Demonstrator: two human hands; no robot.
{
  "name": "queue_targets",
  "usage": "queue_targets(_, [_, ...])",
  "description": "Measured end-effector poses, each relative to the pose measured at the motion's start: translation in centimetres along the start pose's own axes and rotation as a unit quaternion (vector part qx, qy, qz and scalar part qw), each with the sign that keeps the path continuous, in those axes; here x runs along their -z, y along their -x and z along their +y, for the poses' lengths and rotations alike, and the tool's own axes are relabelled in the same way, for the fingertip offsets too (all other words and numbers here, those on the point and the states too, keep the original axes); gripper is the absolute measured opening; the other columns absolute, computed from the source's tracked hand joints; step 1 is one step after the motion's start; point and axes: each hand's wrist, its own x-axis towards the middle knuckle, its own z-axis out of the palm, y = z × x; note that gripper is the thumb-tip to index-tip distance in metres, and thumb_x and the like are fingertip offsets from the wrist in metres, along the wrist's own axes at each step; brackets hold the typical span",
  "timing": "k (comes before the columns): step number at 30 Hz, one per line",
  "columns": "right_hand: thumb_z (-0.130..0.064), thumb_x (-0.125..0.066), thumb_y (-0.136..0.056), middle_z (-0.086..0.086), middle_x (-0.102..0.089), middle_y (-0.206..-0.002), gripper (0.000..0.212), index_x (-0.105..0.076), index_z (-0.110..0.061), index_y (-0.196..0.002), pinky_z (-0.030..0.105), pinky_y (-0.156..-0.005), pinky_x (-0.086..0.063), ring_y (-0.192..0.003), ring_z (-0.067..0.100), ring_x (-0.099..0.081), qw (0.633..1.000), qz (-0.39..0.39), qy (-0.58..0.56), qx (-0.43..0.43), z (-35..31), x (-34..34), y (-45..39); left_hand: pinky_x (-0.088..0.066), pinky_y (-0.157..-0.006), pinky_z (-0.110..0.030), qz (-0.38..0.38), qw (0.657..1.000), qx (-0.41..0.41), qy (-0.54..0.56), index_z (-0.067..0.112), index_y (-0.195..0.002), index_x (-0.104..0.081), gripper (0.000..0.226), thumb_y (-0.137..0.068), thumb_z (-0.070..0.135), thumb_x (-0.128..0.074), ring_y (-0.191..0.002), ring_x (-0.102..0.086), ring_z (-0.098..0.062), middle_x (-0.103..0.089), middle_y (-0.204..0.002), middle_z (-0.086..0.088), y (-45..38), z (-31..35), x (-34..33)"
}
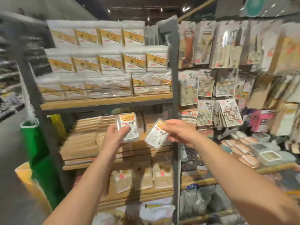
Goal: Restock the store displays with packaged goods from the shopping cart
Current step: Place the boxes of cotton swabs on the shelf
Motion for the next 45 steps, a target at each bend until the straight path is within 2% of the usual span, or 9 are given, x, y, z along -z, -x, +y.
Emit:
queue_targets(5, [-0.011,-0.058,-0.097,0.011,-0.068,-0.088,0.011,-0.069,-0.011,-0.101,0.024,-0.058,-0.038,-0.073,0.018,-0.054,0.999,-0.002,-0.006,-0.037,-0.2,-2.1,-2.6,-0.052,-0.095,-0.054,-0.009,1.0,0.013,-0.019,0.025,-0.12,-0.06,0.075,-0.058,0.064,-0.074,-0.105,-0.068,-0.024,-0.071,-0.114,-0.002,-2.5,-1.1,3.1])
queue_targets(9, [-0.011,-0.065,-0.092,0.005,-0.068,-0.091,0.013,-0.067,-0.014,-0.104,0.025,-0.059,-0.047,-0.071,0.013,-0.059,0.99,0.023,0.141,0.018,-1.3,-3.0,-4.1,-0.05,-0.097,-0.056,0.013,0.999,0.036,-0.007,0.022,-0.12,-0.062,0.082,-0.055,0.069,-0.077,-0.105,-0.068,-0.028,-0.072,-0.114,-0.004,-4.7,-3.5,5.4])
queue_targets(13, [-0.024,-0.076,-0.083,-0.005,-0.059,-0.106,0.032,-0.065,-0.023,-0.114,0.03,-0.082,-0.046,-0.092,0.012,-0.057,0.885,0.025,0.453,0.103,-3.9,-2.6,-6.2,-0.049,-0.099,-0.055,0.044,0.996,0.075,0.027,0.02,-0.128,-0.059,0.093,-0.055,0.074,-0.079,-0.109,-0.066,-0.031,-0.069,-0.121,-0.008,-6.2,-5.6,6.7])
queue_targets(15, [-0.031,-0.076,-0.084,-0.008,-0.057,-0.112,0.043,-0.063,-0.021,-0.124,0.029,-0.088,-0.043,-0.1,0.011,-0.054,0.852,0.003,0.517,0.082,-4.9,-2.0,-7.8,-0.055,-0.091,-0.048,0.048,0.996,0.074,0.032,0.017,-0.127,-0.058,0.077,-0.067,0.061,-0.078,-0.101,-0.07,-0.028,-0.072,-0.113,-0.007,-6.0,-4.6,6.2])
queue_targets(18, [-0.034,-0.077,-0.082,-0.006,-0.064,-0.115,0.045,-0.063,-0.022,-0.123,0.031,-0.091,-0.048,-0.104,0.015,-0.059,0.844,-0.01,0.535,0.04,-4.8,-1.3,-10.3,-0.057,-0.078,-0.038,0.046,0.995,0.079,0.05,0.014,-0.128,-0.056,0.054,-0.085,0.043,-0.071,-0.096,-0.071,-0.027,-0.072,-0.111,-0.008,-7.1,-4.4,5.7])
queue_targets(22, [-0.032,-0.078,-0.08,-0.007,-0.064,-0.102,0.04,-0.064,-0.022,-0.117,0.028,-0.078,-0.046,-0.094,0.014,-0.06,0.81,-0.016,0.586,-0.001,-2.4,-1.2,-13.7,-0.053,-0.096,-0.048,0.03,0.996,0.078,0.035,0.019,-0.126,-0.057,0.052,-0.084,0.045,-0.072,-0.099,-0.071,-0.024,-0.073,-0.109,-0.004,-7.9,-4.7,5.1])
queue_targets(34, [-0.037,-0.07,-0.088,-0.003,-0.065,-0.123,0.044,-0.058,-0.026,-0.129,0.035,-0.092,-0.049,-0.113,0.022,-0.06,0.734,-0.01,0.679,-0.006,2.5,-1.0,-17.1,-0.056,-0.091,-0.05,-0.01,0.996,0.09,0.006,0.022,-0.13,-0.052,0.055,-0.084,0.044,-0.072,-0.098,-0.071,-0.023,-0.072,-0.111,-0.001,-7.8,-5.7,2.4])
queue_targets(38, [-0.037,-0.064,-0.092,-0.001,-0.064,-0.122,0.038,-0.057,-0.023,-0.127,0.035,-0.089,-0.049,-0.112,0.022,-0.06,0.707,-0.013,0.707,0.019,3.1,-0.9,-17.2,-0.06,-0.076,-0.04,-0.011,0.996,0.092,0.011,0.021,-0.122,-0.055,0.04,-0.088,0.037,-0.069,-0.089,-0.073,-0.021,-0.073,-0.105,-0.002,-7.9,-6.2,1.7])
queue_targets(45, [-0.034,-0.065,-0.092,-0.001,-0.067,-0.116,0.032,-0.061,-0.023,-0.122,0.039,-0.09,-0.052,-0.11,0.022,-0.062,0.709,0.003,0.705,0.028,3.2,-1.0,-17.1,-0.058,-0.08,-0.039,-0.02,0.995,0.099,0.006,0.021,-0.124,-0.055,0.041,-0.089,0.036,-0.069,-0.093,-0.073,-0.021,-0.073,-0.107,-0.002,-7.7,-6.5,0.6])
